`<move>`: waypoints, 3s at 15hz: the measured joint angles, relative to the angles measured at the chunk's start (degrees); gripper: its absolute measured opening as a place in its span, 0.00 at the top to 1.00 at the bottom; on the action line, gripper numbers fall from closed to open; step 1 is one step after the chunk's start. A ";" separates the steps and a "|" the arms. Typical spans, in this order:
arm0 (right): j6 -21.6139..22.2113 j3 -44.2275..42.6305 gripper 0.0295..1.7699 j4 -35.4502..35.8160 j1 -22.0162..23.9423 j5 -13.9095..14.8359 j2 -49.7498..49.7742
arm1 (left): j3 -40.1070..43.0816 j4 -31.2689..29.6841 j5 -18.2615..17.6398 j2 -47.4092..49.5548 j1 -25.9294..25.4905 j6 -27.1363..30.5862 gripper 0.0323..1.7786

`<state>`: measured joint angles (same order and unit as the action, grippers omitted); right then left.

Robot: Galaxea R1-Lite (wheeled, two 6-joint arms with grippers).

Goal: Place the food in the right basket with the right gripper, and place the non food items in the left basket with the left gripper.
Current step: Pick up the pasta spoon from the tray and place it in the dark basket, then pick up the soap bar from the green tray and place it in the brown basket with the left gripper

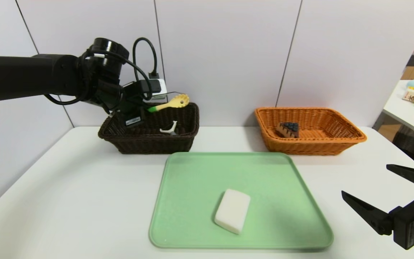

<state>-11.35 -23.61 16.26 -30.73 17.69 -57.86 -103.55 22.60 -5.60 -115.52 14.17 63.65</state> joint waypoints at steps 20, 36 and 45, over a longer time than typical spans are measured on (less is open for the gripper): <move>-0.20 -0.02 0.04 -0.01 0.00 -0.13 -0.20 | -1.06 1.10 -0.30 -0.20 -1.19 0.99 0.25; -1.55 -1.00 0.04 0.02 0.00 0.06 -0.66 | -4.23 26.43 21.55 17.59 28.89 -70.40 0.07; -1.33 -0.30 0.04 0.07 0.00 0.13 -0.18 | -9.68 43.30 24.17 12.43 41.01 -90.99 0.05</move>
<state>-12.68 -23.92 16.34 -30.73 17.82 -58.04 -113.23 65.90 18.58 -103.08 55.17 -27.34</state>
